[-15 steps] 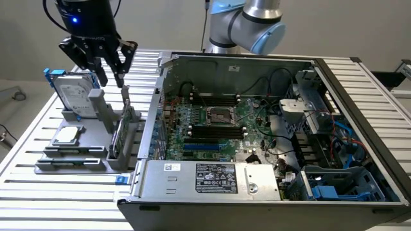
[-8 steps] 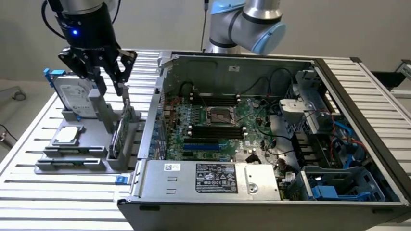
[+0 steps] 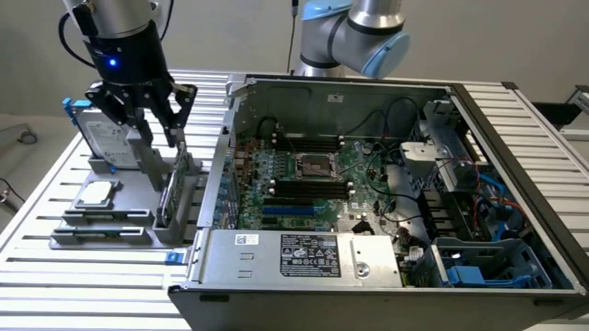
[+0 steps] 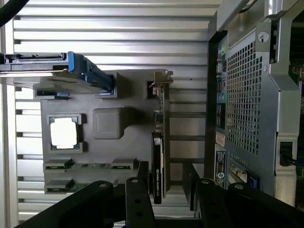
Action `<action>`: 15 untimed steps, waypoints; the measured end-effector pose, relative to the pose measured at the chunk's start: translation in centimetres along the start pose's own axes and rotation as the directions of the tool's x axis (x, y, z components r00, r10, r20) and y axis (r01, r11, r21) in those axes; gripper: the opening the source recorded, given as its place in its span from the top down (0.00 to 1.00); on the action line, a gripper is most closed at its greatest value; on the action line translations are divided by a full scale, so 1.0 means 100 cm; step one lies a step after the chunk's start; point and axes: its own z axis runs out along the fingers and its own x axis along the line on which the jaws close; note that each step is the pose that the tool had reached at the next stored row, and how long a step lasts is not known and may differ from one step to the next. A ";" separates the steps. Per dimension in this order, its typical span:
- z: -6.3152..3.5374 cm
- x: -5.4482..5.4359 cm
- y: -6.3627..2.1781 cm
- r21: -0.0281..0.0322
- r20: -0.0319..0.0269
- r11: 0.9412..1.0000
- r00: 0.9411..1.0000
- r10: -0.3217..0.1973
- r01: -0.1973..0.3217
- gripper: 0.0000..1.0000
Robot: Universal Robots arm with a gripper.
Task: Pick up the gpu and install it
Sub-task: 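Pick up the gpu and move the gpu toward the slot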
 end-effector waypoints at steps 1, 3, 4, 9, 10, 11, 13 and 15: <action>0.0018 0.000 -0.0002 0.000 -0.001 1.000 1.000 -0.011 0.011 0.58; 0.0053 0.000 -0.0007 0.001 -0.003 0.999 0.999 -0.035 0.035 0.58; 0.0073 0.000 -0.0009 0.001 -0.003 0.999 0.999 -0.049 0.049 0.58; 0.0162 0.000 -0.0024 0.001 -0.005 0.997 0.997 -0.081 0.081 0.58; 0.0180 0.000 -0.0029 0.001 -0.005 0.997 0.997 -0.082 0.082 0.58; 0.0199 0.000 -0.0034 0.001 -0.005 0.997 0.997 -0.082 0.082 0.58; 0.0235 0.001 -0.0044 0.001 -0.005 0.997 0.997 -0.082 0.082 0.58; 0.0271 0.001 -0.0056 0.001 -0.005 0.997 0.997 -0.082 0.083 0.58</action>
